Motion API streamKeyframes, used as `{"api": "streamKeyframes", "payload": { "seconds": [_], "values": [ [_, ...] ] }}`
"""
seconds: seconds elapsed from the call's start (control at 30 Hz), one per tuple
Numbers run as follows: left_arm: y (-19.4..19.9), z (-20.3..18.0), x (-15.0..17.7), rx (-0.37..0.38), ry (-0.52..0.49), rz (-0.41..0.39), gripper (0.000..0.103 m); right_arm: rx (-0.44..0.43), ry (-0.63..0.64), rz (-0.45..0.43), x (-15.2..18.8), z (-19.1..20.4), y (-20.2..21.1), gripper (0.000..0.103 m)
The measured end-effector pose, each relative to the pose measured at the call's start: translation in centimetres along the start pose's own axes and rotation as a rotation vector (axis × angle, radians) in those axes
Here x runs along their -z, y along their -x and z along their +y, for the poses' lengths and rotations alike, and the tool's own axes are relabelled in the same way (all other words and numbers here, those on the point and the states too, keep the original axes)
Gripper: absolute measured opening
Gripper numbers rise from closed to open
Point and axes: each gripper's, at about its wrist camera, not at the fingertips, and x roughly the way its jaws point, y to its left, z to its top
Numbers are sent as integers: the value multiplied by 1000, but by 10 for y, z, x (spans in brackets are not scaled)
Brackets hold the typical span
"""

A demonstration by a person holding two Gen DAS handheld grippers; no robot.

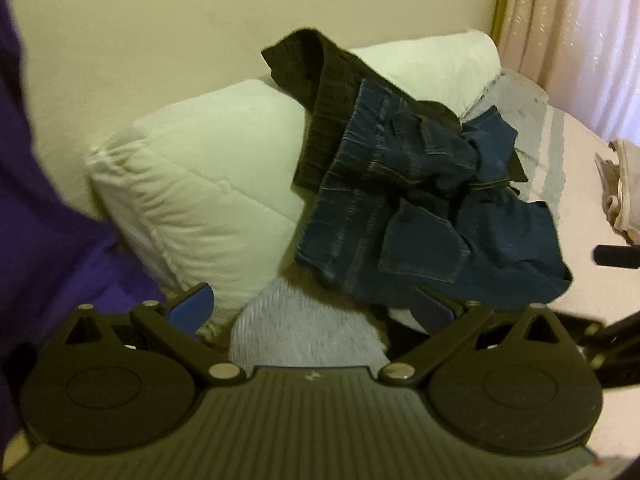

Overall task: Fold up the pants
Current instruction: 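Reach both grippers into the blue jeans and close on the waistband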

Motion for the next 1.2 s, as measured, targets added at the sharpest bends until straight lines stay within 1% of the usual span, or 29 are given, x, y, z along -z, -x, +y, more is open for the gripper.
{"api": "streamKeyframes", "payload": {
  "seconds": [0.1, 0.17, 0.27, 0.3, 0.37, 0.4, 0.47, 0.5, 0.53, 0.6, 0.63, 0.7, 0.73, 0.83, 0.97, 1.0, 1.1, 1.2],
  "values": [
    [-47, 24, -11, 42, -29, 18, 102, 2, 53, -14, 1, 19, -54, 100],
    [-75, 36, -15, 62, -45, 29, 102, 1, 100, -20, 5, 31, -92, 94],
    [-108, 49, -15, 102, -71, 35, 102, 4, 177, -17, 14, 49, -144, 88],
    [-116, 51, -14, 110, -81, 35, 102, 9, 210, -17, 17, 55, -161, 87],
    [-133, 57, -13, 129, -92, 42, 102, 32, 288, -26, 24, 68, -193, 82],
    [-139, 59, -11, 132, -97, 42, 102, 47, 318, -30, 26, 73, -204, 81],
    [-148, 65, -10, 142, -100, 39, 102, 87, 378, -40, 30, 80, -226, 69],
    [-151, 67, -9, 144, -97, 38, 102, 109, 405, -47, 32, 82, -235, 66],
    [-154, 69, -9, 147, -92, 37, 102, 122, 425, -47, 32, 84, -241, 62],
    [-155, 74, -9, 152, -83, 34, 102, 150, 476, -65, 32, 88, -247, 60],
    [-154, 75, -10, 152, -80, 30, 102, 153, 494, -67, 32, 87, -247, 53],
    [-151, 77, -13, 156, -70, 24, 102, 125, 483, -82, 28, 80, -238, 19],
    [-148, 78, -14, 161, -62, 20, 102, 98, 464, -81, 25, 75, -230, 6],
    [-133, 79, -22, 166, -56, 2, 102, 76, 366, -121, 10, 57, -195, 4],
    [-106, 74, -40, 194, -64, -46, 102, 73, 177, -186, -13, 12, -126, 3],
    [-99, 71, -46, 205, -77, -57, 102, 71, 110, -198, -18, -5, -105, 3],
    [-84, 54, -59, 252, -149, -81, 102, 76, -19, -227, -22, -47, -56, 2],
    [-75, 28, -71, 312, -278, -119, 101, 86, -102, -251, -22, -83, -11, 2]
  ]
}}
